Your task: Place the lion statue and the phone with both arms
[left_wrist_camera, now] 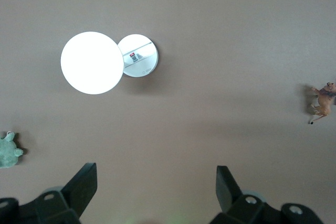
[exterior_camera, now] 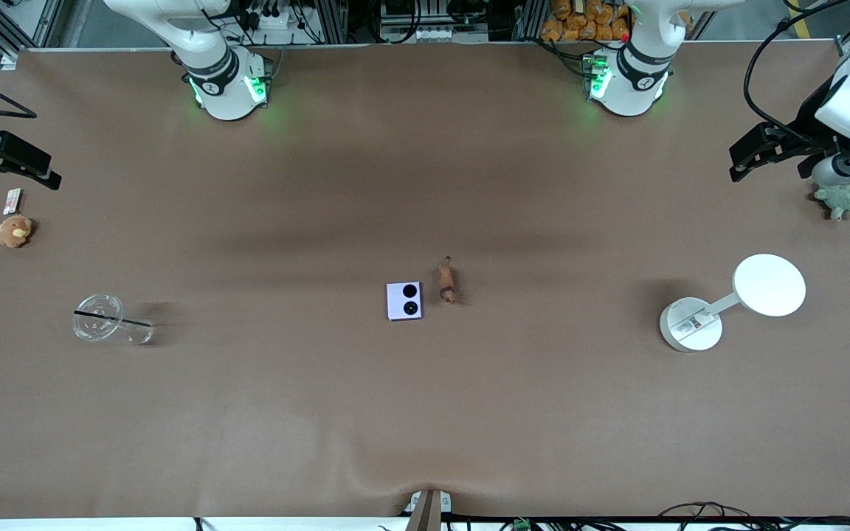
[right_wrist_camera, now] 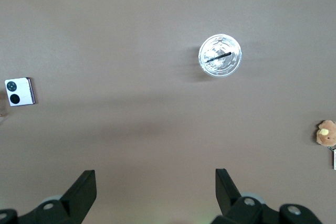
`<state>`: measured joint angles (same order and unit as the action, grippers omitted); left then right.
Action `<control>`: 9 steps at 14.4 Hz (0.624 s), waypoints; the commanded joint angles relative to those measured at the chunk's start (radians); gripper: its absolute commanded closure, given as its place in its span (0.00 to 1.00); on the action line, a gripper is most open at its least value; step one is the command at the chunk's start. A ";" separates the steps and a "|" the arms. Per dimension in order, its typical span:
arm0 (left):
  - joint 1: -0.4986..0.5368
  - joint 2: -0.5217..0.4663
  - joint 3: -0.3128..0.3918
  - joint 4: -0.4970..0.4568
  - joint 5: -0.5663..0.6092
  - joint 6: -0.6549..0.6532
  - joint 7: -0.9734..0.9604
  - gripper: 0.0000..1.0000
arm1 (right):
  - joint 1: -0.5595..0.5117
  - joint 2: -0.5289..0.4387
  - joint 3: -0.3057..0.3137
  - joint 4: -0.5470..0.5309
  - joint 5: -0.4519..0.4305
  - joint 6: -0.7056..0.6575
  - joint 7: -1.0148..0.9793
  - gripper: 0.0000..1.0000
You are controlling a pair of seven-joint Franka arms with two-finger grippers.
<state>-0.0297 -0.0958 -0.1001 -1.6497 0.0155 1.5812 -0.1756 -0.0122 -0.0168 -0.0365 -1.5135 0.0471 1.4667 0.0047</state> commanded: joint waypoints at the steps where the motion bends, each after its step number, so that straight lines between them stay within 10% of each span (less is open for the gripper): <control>1: -0.003 0.010 0.010 0.030 -0.019 -0.026 0.025 0.00 | -0.008 -0.002 0.004 0.009 -0.001 -0.012 -0.006 0.00; 9: -0.004 0.007 0.010 0.030 -0.019 -0.056 0.022 0.00 | -0.011 -0.002 0.004 0.018 -0.003 -0.012 -0.008 0.00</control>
<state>-0.0296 -0.0958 -0.0993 -1.6477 0.0155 1.5611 -0.1756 -0.0124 -0.0168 -0.0366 -1.5120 0.0468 1.4667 0.0046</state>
